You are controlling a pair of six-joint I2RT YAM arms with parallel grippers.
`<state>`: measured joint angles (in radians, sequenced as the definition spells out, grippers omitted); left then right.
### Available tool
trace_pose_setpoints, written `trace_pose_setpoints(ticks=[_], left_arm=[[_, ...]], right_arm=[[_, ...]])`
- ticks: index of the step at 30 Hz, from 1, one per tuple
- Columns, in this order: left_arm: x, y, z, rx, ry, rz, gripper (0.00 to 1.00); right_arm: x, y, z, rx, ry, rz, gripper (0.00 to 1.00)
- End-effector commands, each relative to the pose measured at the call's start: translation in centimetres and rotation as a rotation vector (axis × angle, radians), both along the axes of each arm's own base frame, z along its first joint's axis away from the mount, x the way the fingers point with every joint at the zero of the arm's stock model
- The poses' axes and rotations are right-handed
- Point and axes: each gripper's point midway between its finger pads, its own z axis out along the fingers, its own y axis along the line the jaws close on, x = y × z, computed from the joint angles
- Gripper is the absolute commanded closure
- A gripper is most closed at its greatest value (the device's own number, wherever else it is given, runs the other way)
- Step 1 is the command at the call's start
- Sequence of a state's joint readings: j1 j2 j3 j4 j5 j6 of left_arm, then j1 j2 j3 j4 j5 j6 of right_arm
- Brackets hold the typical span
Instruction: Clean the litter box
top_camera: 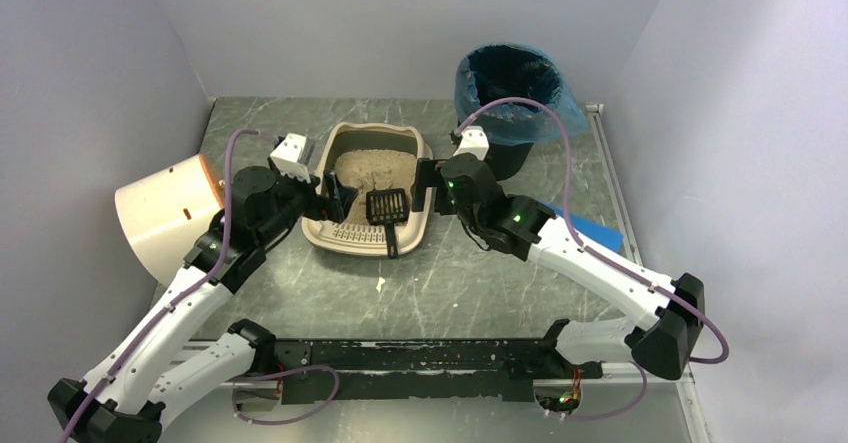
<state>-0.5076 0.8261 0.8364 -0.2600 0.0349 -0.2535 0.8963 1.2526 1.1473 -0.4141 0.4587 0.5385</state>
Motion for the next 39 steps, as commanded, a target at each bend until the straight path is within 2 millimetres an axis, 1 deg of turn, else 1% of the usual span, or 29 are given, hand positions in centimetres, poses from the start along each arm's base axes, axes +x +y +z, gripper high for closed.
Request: trace_pose_setpoints(ticks=[1,4,6,7,10,13,14,15,18,21,22,25,28,32,35,37,39], left_arm=[[0.1,1.1,0.5,0.035,-0.036,0.046,0.03],[0.1,2.0,0.6,0.046,-0.06,0.083,0.03],[0.2,2.6,0.3,0.055,-0.075,0.111,0.03],[0.3,3.0,0.1,0.059,-0.078,0.131,0.03],[0.3,4.1,0.5,0.069,-0.082,0.189,0.03],[0.3,5.6,1.0,0.074,-0.097,0.264,0.03],[0.2,5.8,1.2,0.071,-0.106,0.271,0.03],[0.0,5.8,1.4,0.069,-0.12,0.26,0.03],[-0.4,5.7,1.8,0.051,-0.137,0.247,0.03],[-0.5,6.7,1.9,0.06,-0.14,0.296,0.03],[-0.5,7.1,1.9,0.064,-0.137,0.316,0.03],[-0.6,7.5,1.8,0.077,-0.128,0.332,0.04],[-0.6,7.7,1.7,0.082,-0.127,0.341,0.04],[-0.8,7.5,1.7,0.076,-0.13,0.325,0.03],[-0.9,7.3,1.9,0.071,-0.14,0.313,0.03],[-0.9,7.4,2.0,0.073,-0.143,0.316,0.04],[-0.9,7.4,2.0,0.073,-0.143,0.313,0.04]], right_arm=[[-1.0,1.1,-1.2,-0.014,0.069,0.058,0.02],[-1.6,2.4,-3.1,-0.035,0.138,0.113,0.1],[-2.1,3.2,-4.1,-0.039,0.183,0.133,0.15],[-2.4,3.9,-4.5,-0.041,0.199,0.152,0.18],[-3.5,6.0,-5.4,-0.047,0.222,0.225,0.25],[-3.8,7.1,-6.2,-0.071,0.238,0.199,0.36],[-3.9,7.5,-6.4,-0.081,0.24,0.194,0.4],[-4.0,7.7,-6.7,-0.096,0.244,0.181,0.42],[-4.8,8.7,-7.5,-0.146,0.243,0.175,0.42],[-5.1,9.0,-8.4,-0.185,0.237,0.161,0.43],[-5.2,9.3,-8.6,-0.187,0.23,0.165,0.42],[-5.4,10.3,-9.9,-0.199,0.225,0.219,0.4],[-5.3,10.9,-10.8,-0.223,0.239,0.207,0.42],[-5.0,10.9,-12.3,-0.276,0.225,0.197,0.43],[-4.4,10.2,-13.4,-0.347,0.231,0.155,0.45],[-4.4,10.1,-13.8,-0.371,0.228,0.158,0.47],[-4.4,10.2,-13.8,-0.37,0.202,0.171,0.48]])
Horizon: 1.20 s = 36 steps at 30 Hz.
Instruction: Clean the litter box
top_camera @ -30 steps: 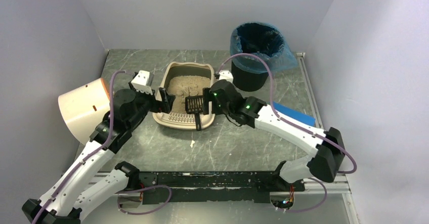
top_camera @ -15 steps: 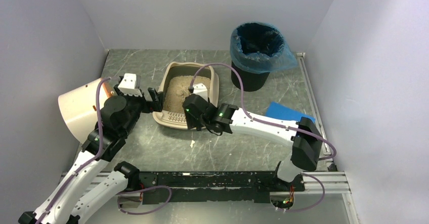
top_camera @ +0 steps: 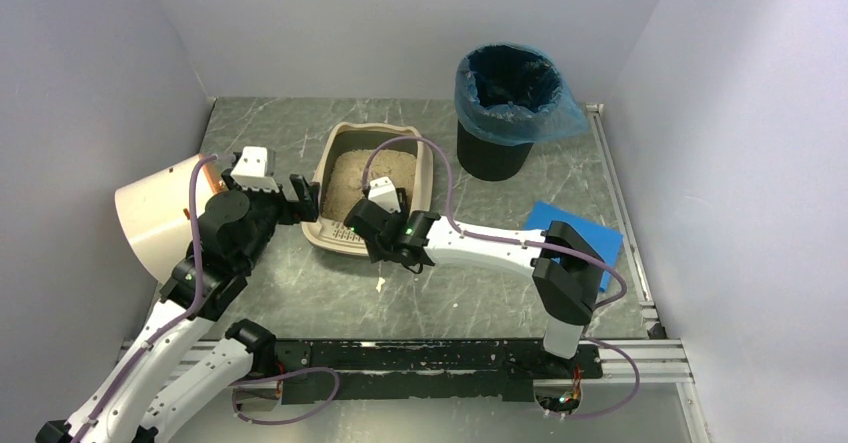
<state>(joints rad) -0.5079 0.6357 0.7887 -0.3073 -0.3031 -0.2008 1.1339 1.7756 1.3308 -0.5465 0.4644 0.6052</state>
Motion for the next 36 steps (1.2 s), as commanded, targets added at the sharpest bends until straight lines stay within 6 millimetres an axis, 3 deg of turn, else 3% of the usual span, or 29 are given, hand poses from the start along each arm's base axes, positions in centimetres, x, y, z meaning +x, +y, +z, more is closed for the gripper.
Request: trace_pose_setpoints(ticks=[1,4,8,13,17,22,29,36], left_arm=[[-0.3,-0.1,0.0,0.011,-0.007,-0.017,0.05],[-0.3,-0.5,0.2,0.001,-0.018,-0.037,0.05],[-0.3,-0.4,0.1,0.004,-0.01,-0.031,0.05],[-0.5,-0.6,0.0,-0.007,-0.009,-0.043,0.07],[-0.5,-0.7,0.0,-0.015,-0.011,-0.044,0.11],[-0.6,-1.3,-0.2,-0.038,-0.005,-0.071,0.14],[0.2,-2.8,-0.7,-0.104,0.063,-0.089,0.2],[1.3,-5.8,-0.6,-0.147,0.16,-0.171,0.29]], right_arm=[[0.7,0.0,1.1,-0.008,-0.078,-0.001,0.48],[0.8,-0.5,0.7,-0.036,-0.086,-0.011,0.54],[1.4,-0.7,1.9,-0.059,-0.115,-0.009,0.63],[1.5,-1.3,4.5,-0.062,-0.155,0.055,0.68],[2.7,-2.2,7.4,-0.036,-0.194,0.055,0.74],[3.8,-2.8,9.5,-0.019,-0.17,0.08,0.82],[3.9,-2.5,12.2,0.017,-0.164,0.175,0.83],[2.7,-2.4,14.0,0.074,-0.194,0.277,0.83]])
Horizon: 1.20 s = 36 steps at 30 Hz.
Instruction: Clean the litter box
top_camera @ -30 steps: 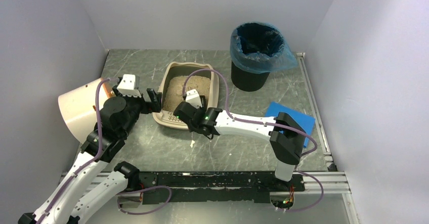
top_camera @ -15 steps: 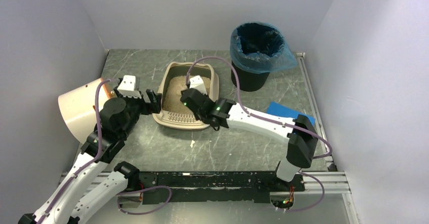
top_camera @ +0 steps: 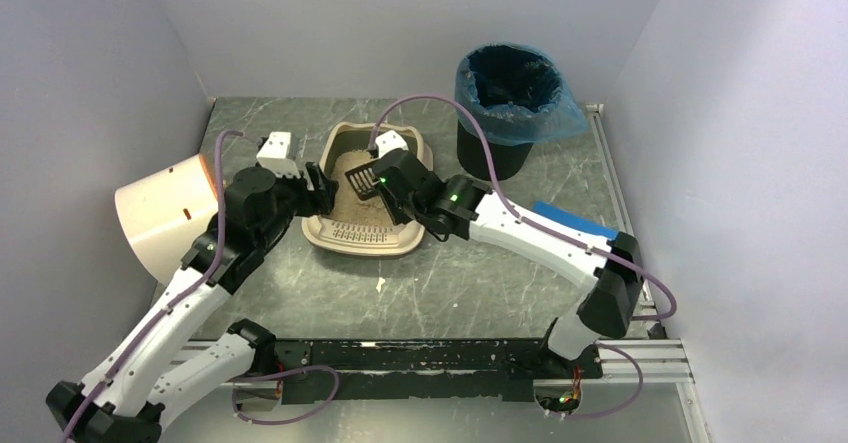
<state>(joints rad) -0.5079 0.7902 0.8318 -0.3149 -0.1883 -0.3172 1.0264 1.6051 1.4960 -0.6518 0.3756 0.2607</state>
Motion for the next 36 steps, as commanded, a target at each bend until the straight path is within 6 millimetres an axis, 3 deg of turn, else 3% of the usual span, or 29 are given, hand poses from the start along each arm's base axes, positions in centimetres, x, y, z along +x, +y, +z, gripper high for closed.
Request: trace_pose_setpoints(ticks=[1,9,16,19,24,28,29,30,31,36], left_arm=[[0.1,-2.6,1.6,-0.085,0.025,-0.089,0.32],[1.6,-4.6,-3.0,-0.032,0.136,-0.147,0.39],[1.8,-5.7,-5.6,0.007,0.254,-0.189,0.41],[1.7,-5.6,-5.2,0.01,0.241,-0.192,0.4],[1.5,-3.9,-2.3,0.002,0.154,-0.123,0.36],[1.2,-1.8,0.4,-0.013,0.038,-0.038,0.28],[1.1,-1.3,0.5,-0.009,0.021,-0.024,0.23],[0.9,-0.9,1.0,-0.009,0.0,-0.013,0.09],[0.7,-0.6,1.2,-0.002,-0.01,-0.006,0.04],[0.1,-0.4,1.6,0.033,-0.036,-0.039,0.03]], right_arm=[[-1.0,-0.1,2.7,0.066,-0.035,0.099,0.83],[-2.3,-0.2,6.0,0.17,-0.086,0.164,0.82],[-1.3,-1.4,6.7,0.16,-0.143,0.107,0.8],[-1.2,-1.2,6.0,0.143,-0.107,0.099,0.84],[-0.7,-1.4,4.1,0.104,-0.08,0.084,0.86],[-0.5,-1.1,3.8,0.095,-0.082,0.093,0.87],[-0.4,-1.1,3.7,0.087,-0.08,0.09,0.87],[-0.2,-1.0,3.6,0.08,-0.078,0.084,0.87],[-0.2,-1.0,3.5,0.075,-0.075,0.082,0.87],[0.3,-0.8,2.6,0.07,-0.055,0.072,0.88]])
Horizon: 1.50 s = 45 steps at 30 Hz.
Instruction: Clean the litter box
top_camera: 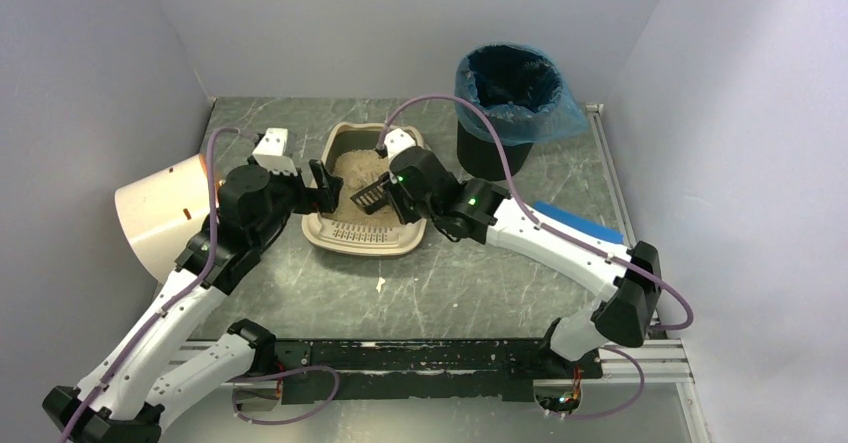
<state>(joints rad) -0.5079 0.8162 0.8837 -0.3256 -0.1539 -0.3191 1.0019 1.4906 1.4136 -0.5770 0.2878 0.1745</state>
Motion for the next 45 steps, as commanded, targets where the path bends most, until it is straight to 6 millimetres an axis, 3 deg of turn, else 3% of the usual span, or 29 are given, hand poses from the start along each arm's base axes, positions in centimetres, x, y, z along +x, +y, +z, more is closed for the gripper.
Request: trace_pose_setpoints(ticks=[1,6,14,19,30,45], left_arm=[[-0.2,0.3,0.1,0.051,-0.034,-0.017,0.03],[-0.4,0.6,0.0,0.053,-0.061,-0.013,0.03],[-0.3,1.6,-1.0,0.086,-0.05,0.031,0.06],[-0.4,2.6,-0.4,0.097,-0.063,0.078,0.07],[-1.0,4.8,0.6,0.088,-0.098,0.175,0.08],[-1.1,4.8,0.7,0.082,-0.102,0.174,0.09]], right_arm=[[1.3,-0.1,0.1,0.006,0.005,-0.025,0.88],[2.5,-0.3,-0.8,-0.004,0.056,-0.041,0.88],[2.8,1.1,-2.4,-0.033,0.142,-0.059,0.88],[3.0,2.1,-2.9,-0.026,0.194,-0.086,0.88],[3.7,1.1,-4.4,-0.13,0.227,-0.176,0.88],[2.7,0.8,-2.4,-0.13,0.238,-0.179,0.89]])
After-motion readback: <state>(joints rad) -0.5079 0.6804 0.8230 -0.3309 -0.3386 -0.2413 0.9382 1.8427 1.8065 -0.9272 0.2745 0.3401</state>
